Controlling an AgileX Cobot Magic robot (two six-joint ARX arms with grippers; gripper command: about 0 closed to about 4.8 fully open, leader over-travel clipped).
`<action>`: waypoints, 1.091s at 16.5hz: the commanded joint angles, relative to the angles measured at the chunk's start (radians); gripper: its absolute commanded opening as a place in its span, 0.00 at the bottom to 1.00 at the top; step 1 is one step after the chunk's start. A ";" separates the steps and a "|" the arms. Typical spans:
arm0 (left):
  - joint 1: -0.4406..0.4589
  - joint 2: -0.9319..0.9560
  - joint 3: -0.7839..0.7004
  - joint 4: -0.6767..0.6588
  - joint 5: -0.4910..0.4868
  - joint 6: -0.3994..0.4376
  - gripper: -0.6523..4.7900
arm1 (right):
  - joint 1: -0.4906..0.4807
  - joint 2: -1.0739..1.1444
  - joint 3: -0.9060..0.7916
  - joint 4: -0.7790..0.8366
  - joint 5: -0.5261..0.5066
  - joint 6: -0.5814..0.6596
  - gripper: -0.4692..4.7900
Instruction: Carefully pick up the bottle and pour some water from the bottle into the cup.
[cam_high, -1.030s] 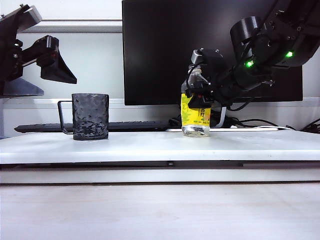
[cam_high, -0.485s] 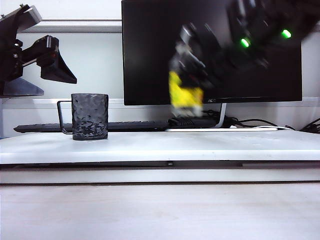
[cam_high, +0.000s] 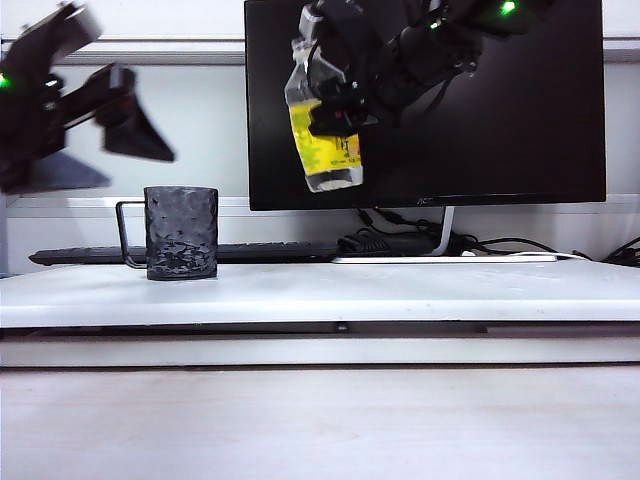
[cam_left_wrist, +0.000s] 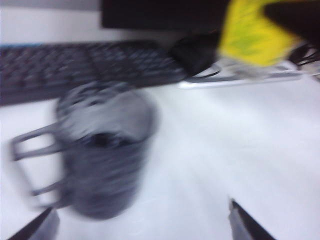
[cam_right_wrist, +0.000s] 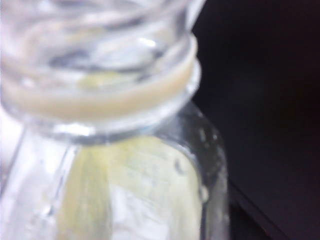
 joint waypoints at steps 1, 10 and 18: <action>-0.046 0.000 0.003 0.022 -0.003 -0.003 1.00 | 0.000 -0.003 0.007 0.014 0.042 -0.104 0.29; -0.043 0.000 0.003 0.165 -0.111 0.018 1.00 | 0.021 0.023 0.006 0.096 0.031 -0.068 0.29; -0.043 0.000 0.003 0.153 -0.119 0.038 1.00 | 0.085 0.115 0.008 0.198 0.083 -0.389 0.29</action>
